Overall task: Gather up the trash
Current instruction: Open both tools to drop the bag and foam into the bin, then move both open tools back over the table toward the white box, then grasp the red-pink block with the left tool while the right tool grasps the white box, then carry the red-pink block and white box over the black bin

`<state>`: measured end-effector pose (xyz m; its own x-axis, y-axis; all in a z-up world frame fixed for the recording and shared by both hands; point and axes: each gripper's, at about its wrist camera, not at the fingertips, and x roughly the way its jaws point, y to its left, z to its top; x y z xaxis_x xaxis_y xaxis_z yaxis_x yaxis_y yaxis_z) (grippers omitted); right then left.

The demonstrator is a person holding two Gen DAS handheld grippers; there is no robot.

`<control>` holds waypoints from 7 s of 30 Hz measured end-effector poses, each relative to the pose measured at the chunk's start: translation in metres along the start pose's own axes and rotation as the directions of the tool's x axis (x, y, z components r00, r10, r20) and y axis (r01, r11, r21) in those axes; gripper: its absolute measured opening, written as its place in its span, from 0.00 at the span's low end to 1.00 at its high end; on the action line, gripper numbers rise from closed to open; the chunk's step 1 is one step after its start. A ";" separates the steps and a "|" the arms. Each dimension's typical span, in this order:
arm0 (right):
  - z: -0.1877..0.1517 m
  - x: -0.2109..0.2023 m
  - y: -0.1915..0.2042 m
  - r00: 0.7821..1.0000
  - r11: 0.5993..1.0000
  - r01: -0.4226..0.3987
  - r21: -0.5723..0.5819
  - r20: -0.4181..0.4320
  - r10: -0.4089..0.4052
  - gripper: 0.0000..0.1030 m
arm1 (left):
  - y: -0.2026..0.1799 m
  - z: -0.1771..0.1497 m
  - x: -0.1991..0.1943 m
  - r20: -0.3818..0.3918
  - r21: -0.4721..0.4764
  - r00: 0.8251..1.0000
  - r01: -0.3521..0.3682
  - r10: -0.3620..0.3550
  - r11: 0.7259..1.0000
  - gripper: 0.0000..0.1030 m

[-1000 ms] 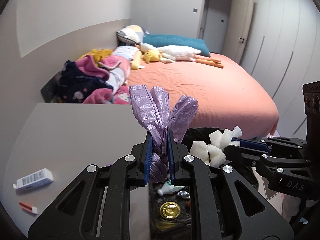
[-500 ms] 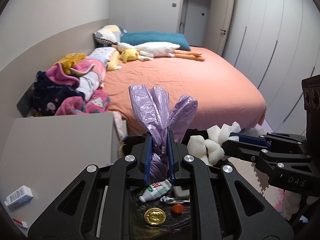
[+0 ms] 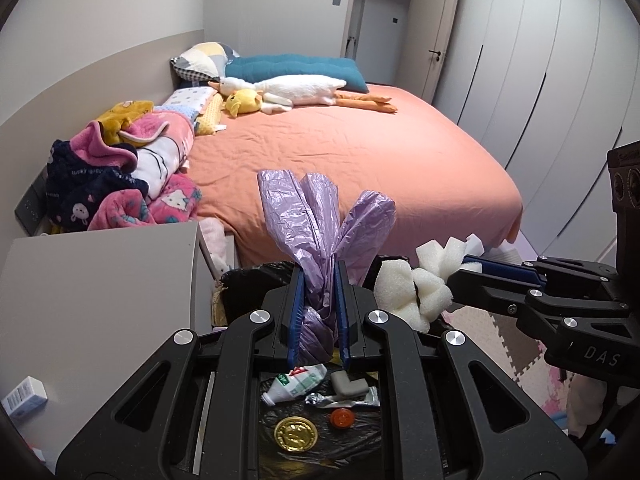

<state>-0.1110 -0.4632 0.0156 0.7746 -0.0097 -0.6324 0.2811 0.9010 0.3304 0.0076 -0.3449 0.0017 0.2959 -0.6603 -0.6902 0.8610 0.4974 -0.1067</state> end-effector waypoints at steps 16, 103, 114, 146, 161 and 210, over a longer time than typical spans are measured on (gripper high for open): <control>0.011 -0.021 -0.015 0.992 0.996 -0.009 0.089 0.123 -0.002 0.52 | 0.011 0.004 -0.011 0.033 -0.040 0.993 -0.110 0.111 0.993 0.91; -0.027 0.188 0.294 0.870 0.816 -0.475 -0.329 -0.312 0.381 0.52 | 0.267 -0.199 -0.162 -0.211 -0.586 0.808 -0.555 0.550 0.590 0.91; -0.035 0.232 0.327 0.857 0.764 -0.494 -0.415 -0.382 0.347 0.52 | 0.304 -0.219 -0.150 -0.298 -0.676 0.811 -0.552 0.503 0.489 0.80; -0.078 0.301 0.370 0.839 0.611 -0.500 -0.614 -0.518 0.167 0.27 | 0.327 -0.248 -0.154 -0.286 -0.744 0.858 -0.480 0.427 0.465 0.21; -0.034 0.243 0.320 0.831 0.774 -0.503 -0.385 -0.461 0.311 0.27 | 0.296 -0.219 -0.163 -0.192 -0.718 0.887 -0.419 0.421 0.556 0.20; 0.020 0.070 0.122 0.968 0.941 -0.240 -0.239 -0.135 0.212 0.28 | 0.131 -0.071 -0.081 -0.038 -0.421 0.977 -0.207 0.210 0.883 0.20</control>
<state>-0.0110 -0.3628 0.0261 0.7327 0.2403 -0.6367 -0.0566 0.9539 0.2948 0.0671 -0.1863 -0.0076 0.4544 -0.5189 -0.7241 0.5250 0.8127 -0.2529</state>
